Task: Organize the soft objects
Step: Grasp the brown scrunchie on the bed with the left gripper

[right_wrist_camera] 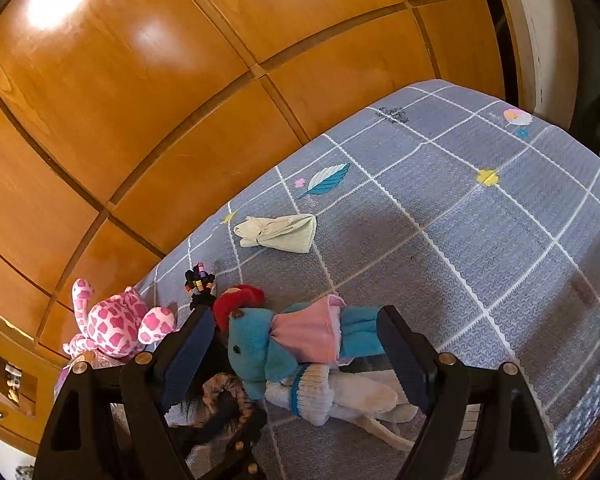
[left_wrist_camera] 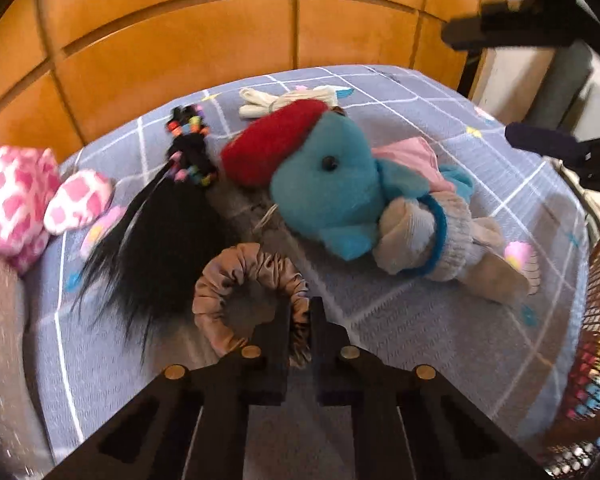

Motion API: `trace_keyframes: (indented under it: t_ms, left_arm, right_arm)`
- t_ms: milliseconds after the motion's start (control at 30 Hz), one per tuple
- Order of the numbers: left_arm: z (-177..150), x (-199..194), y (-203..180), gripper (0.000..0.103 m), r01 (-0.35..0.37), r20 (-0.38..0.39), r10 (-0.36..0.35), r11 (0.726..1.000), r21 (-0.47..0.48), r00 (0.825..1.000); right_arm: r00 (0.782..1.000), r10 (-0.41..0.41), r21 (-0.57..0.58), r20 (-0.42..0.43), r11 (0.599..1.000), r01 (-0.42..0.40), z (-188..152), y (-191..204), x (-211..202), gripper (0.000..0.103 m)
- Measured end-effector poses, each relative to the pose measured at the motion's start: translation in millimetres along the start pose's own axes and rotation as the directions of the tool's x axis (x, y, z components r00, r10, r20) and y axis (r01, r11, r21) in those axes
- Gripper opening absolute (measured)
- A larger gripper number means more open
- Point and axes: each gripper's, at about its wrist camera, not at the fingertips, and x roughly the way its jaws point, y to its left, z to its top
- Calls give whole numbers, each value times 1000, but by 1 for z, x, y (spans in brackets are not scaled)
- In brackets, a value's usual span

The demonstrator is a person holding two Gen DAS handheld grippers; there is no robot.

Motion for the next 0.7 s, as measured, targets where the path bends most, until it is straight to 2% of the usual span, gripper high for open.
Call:
trace_keyframes:
  t_ms: [167,300,367,400,433,600,700]
  left_arm:
    - [-32,-42,21,9,24,65,-21,999,-36,998]
    - [-64,-57,38,9,-29,52,31,999,-35,998]
    - [-78,-54,48,9,-40,20,41,998,-51,999]
    - [-85,-55,55,9,-36,30,38,997,-66,999]
    - [-90,-58,59,9,-34,55,38,997,-71,998]
    - [-96,-57,64,9,-24,76,32,994,-108,997]
    - [-101,-61,66,9,-16,98,28,993,-119,995]
  right_arm:
    - [1000,12,-7,6,1000,-12,0,2,-1,85]
    - [1000,17,-23,7,1000,-17,-1,4,-2,85]
    - [1000,18,-36,4,999,-18,-2,7,-1,85]
    - [1000,16,-45,4,999,-16,-3,8,-1,84]
    - [1000,13,-58,3,998,-13,-3,10,-1,82]
    - [1000,2,-121,-8,993,-3,-8,21,1,69]
    - [1000,-4,-195,-26,981,-2,-15,36,4,56]
